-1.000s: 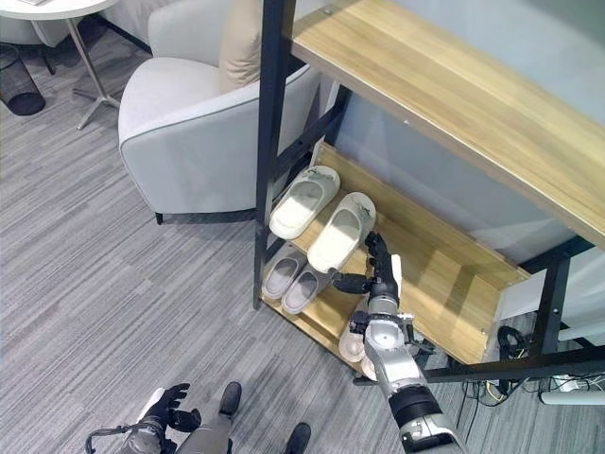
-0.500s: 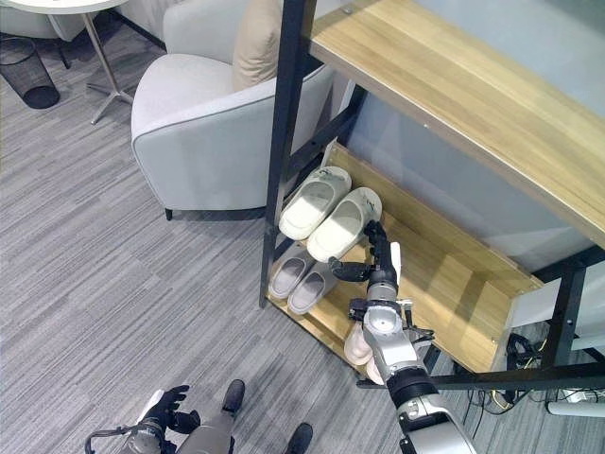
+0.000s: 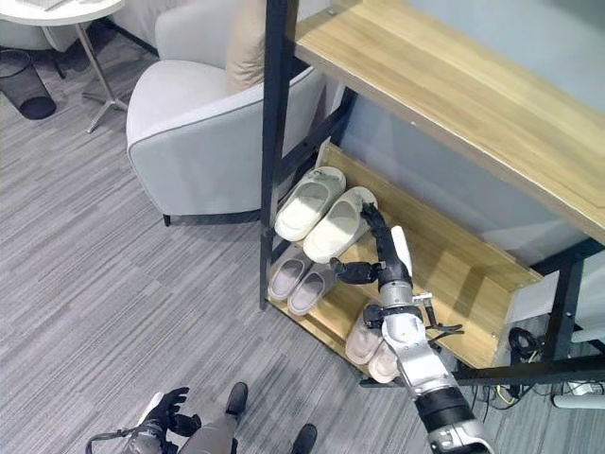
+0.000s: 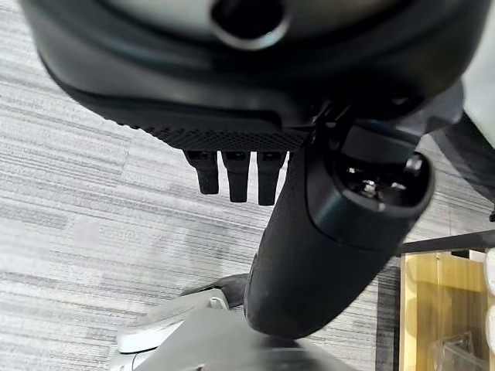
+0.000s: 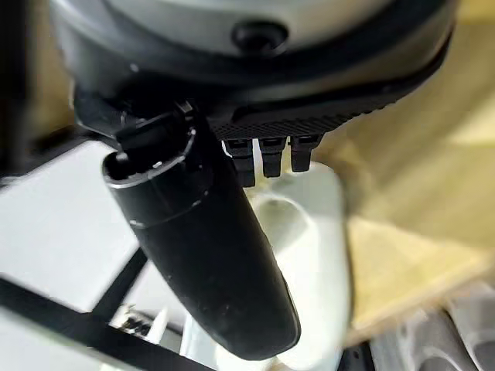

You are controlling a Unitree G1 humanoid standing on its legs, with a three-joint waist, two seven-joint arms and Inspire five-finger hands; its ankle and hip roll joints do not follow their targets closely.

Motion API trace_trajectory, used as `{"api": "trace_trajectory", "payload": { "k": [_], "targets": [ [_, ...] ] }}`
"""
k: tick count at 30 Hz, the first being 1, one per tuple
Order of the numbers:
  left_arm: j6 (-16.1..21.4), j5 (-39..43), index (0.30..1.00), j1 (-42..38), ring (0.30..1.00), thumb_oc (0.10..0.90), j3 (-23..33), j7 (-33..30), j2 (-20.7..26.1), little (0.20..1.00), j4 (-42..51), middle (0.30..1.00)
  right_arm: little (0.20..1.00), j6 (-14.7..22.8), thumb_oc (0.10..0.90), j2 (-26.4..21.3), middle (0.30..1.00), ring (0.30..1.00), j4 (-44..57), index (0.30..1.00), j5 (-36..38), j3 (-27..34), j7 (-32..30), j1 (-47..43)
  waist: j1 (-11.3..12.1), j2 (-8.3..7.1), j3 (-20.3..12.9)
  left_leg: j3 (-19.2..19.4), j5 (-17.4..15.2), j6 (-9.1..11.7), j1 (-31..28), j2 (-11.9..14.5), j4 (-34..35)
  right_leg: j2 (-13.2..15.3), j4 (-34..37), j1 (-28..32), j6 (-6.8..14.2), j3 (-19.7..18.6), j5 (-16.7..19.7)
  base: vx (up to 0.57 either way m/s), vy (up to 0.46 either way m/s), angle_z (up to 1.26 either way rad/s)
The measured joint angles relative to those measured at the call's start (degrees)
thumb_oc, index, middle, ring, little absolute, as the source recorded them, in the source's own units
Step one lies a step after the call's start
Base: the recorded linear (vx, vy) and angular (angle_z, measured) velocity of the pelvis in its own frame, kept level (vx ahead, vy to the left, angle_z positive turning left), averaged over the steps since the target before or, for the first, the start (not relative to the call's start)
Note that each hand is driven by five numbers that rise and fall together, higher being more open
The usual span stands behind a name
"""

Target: Arrange the slippers neatly on the shoe rack.

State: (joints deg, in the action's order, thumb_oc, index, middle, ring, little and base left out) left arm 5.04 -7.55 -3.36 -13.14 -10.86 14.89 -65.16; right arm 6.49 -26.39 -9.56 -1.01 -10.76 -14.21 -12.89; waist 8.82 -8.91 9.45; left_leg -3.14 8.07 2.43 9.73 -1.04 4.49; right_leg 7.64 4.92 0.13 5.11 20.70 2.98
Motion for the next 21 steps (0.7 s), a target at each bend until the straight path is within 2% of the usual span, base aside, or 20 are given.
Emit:
{"api": "trace_trajectory", "payload": {
  "k": [9, 13, 17, 21],
  "targets": [
    [0.0, -2.0, 0.900, 1.3, 0.900, 0.800, 1.2, 0.3, 0.1, 0.900, -0.1, 0.900, 0.900, 1.4, 0.800, -1.5, 0.900, 0.900, 10.0, 0.900, -1.3, 0.9, 8.1, 13.5, -3.9, 0.36, -0.2, 2.2, -0.8, -0.7, -2.5, 0.0, 0.0, 0.5, 0.0, 1.4, 0.3, -2.6, 0.3, -0.02, -0.032, -0.14],
    [0.1, -2.3, 0.900, 1.9, 0.900, 0.800, 1.1, 2.0, -0.7, 0.900, 0.2, 0.900, 0.900, 1.9, 0.800, -3.0, 0.900, 0.900, 13.2, 0.900, -1.3, 3.1, 12.1, 21.9, -5.9, 2.23, -1.2, 3.4, -1.0, -0.8, -4.0, 0.0, 0.0, 0.7, 0.0, 2.3, 0.6, -3.4, 0.5, -0.04, -0.046, -0.13],
    [0.2, -2.3, 0.900, 2.9, 0.900, 0.800, 1.0, 2.8, -1.1, 0.900, 0.2, 0.900, 0.900, 2.1, 0.800, -3.8, 0.900, 0.900, 13.2, 0.900, -1.3, 3.7, 14.1, 26.0, -7.4, 3.28, -2.6, 4.7, -1.6, -0.7, -5.4, 0.5, 0.1, 0.4, 0.0, 3.0, 0.6, -4.9, 0.5, -0.03, -0.020, -0.21],
    [0.2, -2.3, 0.900, 4.3, 0.900, 0.800, 0.7, 2.9, -1.8, 0.900, 0.0, 0.900, 0.900, 3.0, 0.800, -3.8, 0.900, 0.900, 8.9, 0.900, -2.3, 3.6, 15.5, 30.3, -9.3, 4.66, -5.0, 6.2, -1.9, -0.6, -6.9, 1.3, 0.3, 0.0, 0.1, 3.6, 0.6, -6.4, 0.4, -0.04, -0.037, -0.20]
  ]
}}
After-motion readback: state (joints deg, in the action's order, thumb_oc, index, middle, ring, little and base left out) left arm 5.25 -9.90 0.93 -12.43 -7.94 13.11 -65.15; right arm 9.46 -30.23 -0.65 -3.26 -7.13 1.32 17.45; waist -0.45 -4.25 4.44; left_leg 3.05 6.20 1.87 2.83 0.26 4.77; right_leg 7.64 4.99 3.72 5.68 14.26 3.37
